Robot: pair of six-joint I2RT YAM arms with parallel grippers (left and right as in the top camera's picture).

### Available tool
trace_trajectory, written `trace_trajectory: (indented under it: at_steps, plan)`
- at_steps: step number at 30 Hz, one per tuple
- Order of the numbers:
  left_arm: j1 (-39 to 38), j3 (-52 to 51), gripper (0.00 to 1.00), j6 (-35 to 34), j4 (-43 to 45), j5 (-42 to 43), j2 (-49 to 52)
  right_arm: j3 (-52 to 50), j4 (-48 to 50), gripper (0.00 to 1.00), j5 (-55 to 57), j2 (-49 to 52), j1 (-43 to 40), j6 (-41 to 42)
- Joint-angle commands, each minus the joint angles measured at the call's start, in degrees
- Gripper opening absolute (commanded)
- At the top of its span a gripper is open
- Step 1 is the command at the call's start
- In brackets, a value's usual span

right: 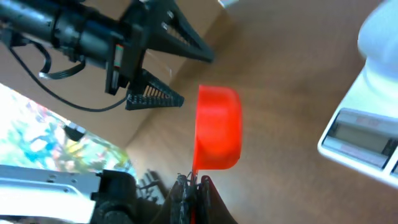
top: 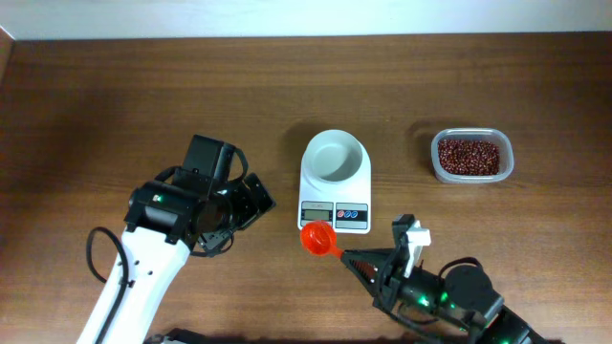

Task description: Scoop and weigh 50g on scale

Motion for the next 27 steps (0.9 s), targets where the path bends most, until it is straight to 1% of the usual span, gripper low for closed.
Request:
trace_trajectory:
  at_steps: [1,2,4,6,8,11,12,13,16,17,19,20,23,24,27]
  plan:
    - [-0.26,0.63,0.61,0.85,-0.24,-1.38,0.09,1.14,0.15,0.04,4.61,-1.4,-1.51,-4.59]
    - [-1.46,0.57,0.47,0.85,-0.04,-3.06,0.09,2.14,0.13,0.04,5.01,-1.49,-2.56,-5.11]
    - [-4.44,0.57,0.27,0.85,0.66,-5.25,0.09,4.42,0.09,0.04,5.01,-1.49,-5.62,-5.79]
    - [-7.85,0.57,0.11,0.83,2.03,-7.06,0.09,6.08,-0.15,0.04,4.96,-1.49,-9.35,-5.77]
    - [-12.5,0.57,0.0,0.83,4.55,-9.18,0.09,7.87,-2.16,0.04,4.94,-1.49,-14.14,-5.79]
    - [-18.05,0.55,0.0,0.79,6.43,-14.73,0.2,11.61,-8.72,0.04,4.59,-1.49,-20.37,-5.79]
    - [-19.17,0.55,0.0,0.81,6.6,-15.67,0.35,13.14,-11.52,0.04,4.5,-1.49,-22.14,-5.81]
    - [-21.86,0.52,0.0,0.81,6.8,-18.71,1.09,15.37,-15.8,0.04,4.5,-1.49,-24.72,-5.81]
    - [-25.81,0.46,0.0,0.79,9.03,-21.73,3.85,17.51,-20.57,0.04,4.5,-1.49,-27.28,-5.79]
    - [-27.54,0.46,0.0,0.35,11.89,-22.21,6.47,17.7,-22.01,0.04,4.52,-1.49,-27.63,-5.79]
    - [-29.16,0.46,0.0,0.35,16.04,-22.18,10.78,17.7,-23.67,0.04,4.55,-1.49,-27.63,-5.79]
    - [-30.03,0.46,0.0,-1.27,18.67,-22.16,14.05,17.7,-24.13,0.04,4.52,-1.49,-27.63,-5.79]
    - [-31.58,0.46,0.0,-7.15,21.99,-22.4,20.83,17.7,-24.96,0.04,4.57,-1.49,-27.63,-5.79]
    - [-32.13,0.46,0.0,-8.17,23.26,-22.38,23.06,17.7,-25.07,0.04,4.55,-1.49,-27.63,-5.79]
    - [-34.4,0.46,0.0,-8.66,28.81,-23.3,29.53,17.7,-25.16,0.04,4.76,-1.49,-27.63,-5.79]
